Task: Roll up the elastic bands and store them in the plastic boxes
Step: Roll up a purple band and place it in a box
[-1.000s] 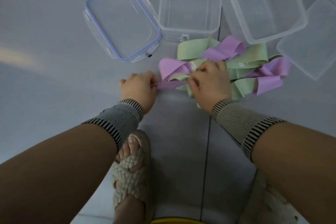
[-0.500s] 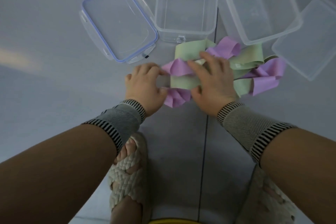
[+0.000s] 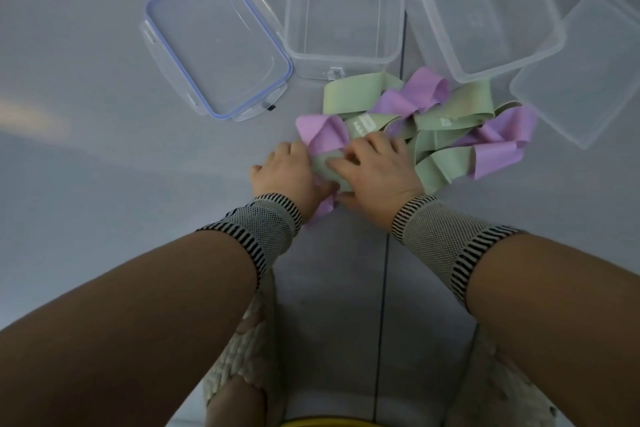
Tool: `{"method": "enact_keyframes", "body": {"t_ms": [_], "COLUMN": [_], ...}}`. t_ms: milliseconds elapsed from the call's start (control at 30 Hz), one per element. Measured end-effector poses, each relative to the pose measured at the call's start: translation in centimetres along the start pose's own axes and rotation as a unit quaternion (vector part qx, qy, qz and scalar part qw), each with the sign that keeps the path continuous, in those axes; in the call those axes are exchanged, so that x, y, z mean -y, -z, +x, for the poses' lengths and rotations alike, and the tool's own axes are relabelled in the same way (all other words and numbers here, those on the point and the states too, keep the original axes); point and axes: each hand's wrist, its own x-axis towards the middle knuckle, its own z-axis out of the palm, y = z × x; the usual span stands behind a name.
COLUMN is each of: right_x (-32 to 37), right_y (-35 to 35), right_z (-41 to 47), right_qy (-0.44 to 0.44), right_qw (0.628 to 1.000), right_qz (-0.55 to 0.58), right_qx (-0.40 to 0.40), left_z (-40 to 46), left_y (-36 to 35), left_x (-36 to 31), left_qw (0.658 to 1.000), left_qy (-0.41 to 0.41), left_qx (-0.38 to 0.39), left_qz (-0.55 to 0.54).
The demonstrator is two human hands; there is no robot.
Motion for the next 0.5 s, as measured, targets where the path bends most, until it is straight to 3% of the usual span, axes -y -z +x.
{"method": "enact_keyframes", "body": {"t_ms": [133, 233, 367, 433, 500], "right_x": [-0.5, -2.1, -5.1, -5.0, -4.1], "right_y": [-0.2, 0.6, 1.8, 2.2, 2.5], "right_z": [0.4, 0.5, 0.2, -0.1, -0.2], "right_qy": [-0.032, -0.181, -0.394, -0.397, -0.377], "right_qw": [0.999, 0.983, 0.881, 0.868, 0.876], "right_qz": [-0.018, 0.031, 0.233, 0.28, 0.29], "right_qx": [-0.002, -0.029, -0.122, -0.103, -0.078], "left_z": [-0.3, 0.1, 0.5, 0.1, -0.4], "left_y": [0.1, 1.0, 2.6, 2.7, 2.4], "left_x": [0.4, 1.5, 2.9, 1.6, -0.7], "left_qw": [0.997, 0.999, 0.991, 0.976, 0.964], "left_qy": [-0.033, -0.001, 0.061, 0.031, -0.017], "left_qx": [0.022, 0.011, -0.056, -0.069, -0.027], "left_qz": [0.065, 0.044, -0.107, -0.203, -0.264]}}
